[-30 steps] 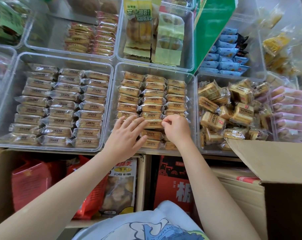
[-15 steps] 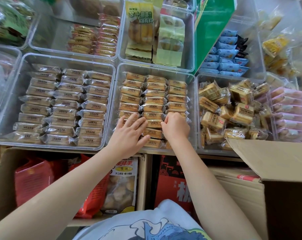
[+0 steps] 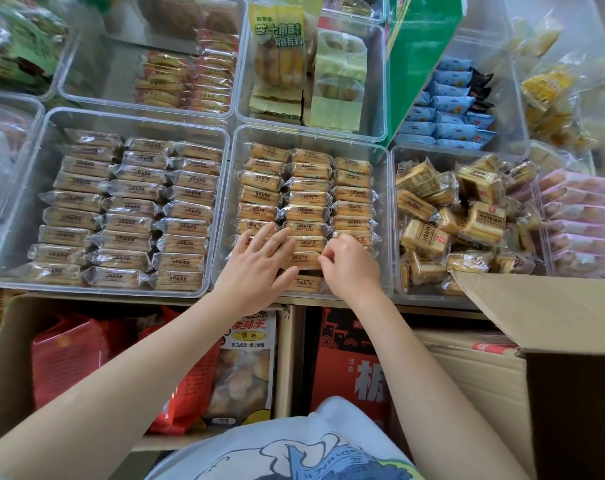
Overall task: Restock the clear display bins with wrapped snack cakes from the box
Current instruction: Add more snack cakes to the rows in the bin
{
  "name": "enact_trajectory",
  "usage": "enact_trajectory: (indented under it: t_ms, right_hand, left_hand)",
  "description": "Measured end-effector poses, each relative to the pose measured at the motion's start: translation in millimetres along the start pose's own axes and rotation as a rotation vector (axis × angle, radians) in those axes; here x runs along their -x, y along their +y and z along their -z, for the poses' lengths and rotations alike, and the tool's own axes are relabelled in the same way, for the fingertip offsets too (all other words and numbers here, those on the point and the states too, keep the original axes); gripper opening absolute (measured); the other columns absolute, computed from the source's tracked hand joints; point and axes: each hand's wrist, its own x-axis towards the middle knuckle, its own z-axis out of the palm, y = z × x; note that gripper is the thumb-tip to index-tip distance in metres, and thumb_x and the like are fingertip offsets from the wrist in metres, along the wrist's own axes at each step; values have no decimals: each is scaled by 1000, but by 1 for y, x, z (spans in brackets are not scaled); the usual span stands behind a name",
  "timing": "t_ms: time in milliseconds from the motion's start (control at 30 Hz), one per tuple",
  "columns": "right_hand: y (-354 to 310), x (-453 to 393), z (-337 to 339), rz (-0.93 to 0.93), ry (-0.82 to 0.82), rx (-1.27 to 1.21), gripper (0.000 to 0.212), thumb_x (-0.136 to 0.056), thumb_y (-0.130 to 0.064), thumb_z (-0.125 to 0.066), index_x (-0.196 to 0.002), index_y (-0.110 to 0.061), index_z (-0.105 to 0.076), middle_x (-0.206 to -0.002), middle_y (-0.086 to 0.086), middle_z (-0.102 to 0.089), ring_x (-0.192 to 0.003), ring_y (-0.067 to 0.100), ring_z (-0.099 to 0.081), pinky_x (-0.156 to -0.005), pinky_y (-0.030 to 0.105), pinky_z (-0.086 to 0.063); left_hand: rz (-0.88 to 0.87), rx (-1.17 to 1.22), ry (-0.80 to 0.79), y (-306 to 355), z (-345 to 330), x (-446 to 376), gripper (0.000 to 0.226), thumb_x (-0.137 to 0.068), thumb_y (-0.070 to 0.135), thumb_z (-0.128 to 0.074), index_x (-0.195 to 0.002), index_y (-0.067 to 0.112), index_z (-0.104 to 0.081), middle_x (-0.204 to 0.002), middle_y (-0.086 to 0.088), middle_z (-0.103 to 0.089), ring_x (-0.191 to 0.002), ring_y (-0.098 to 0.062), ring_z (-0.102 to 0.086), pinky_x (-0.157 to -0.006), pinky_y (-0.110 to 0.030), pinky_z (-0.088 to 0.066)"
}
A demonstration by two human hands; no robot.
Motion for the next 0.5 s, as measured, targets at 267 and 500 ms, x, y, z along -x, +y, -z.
enact_trajectory:
  t_ms: [267,500]
  right_hand:
    - [-4,-12,-1,-55,0,38,17,-102,-28,-48,-98,-15,-59,-101,-1,-55,-78,17,-53,-64,31,-40]
    - [-1,-8,-13,-99,38,60,18,-101,-31,-53,-100,-14,-61,-106,0,-58,-79,18,-52,-65,32,-45]
  left_hand:
    - [-79,-10,-3,3,-2,15,73,-100,60,-7,-159,23,-26,-165,5,-24,-155,-15,0,-125,-42,0]
    - [-43,-81,-112,10,1,10,84,-91,63,12,-161,24,-13,-166,8,5,-152,-16,20,-124,-45,9]
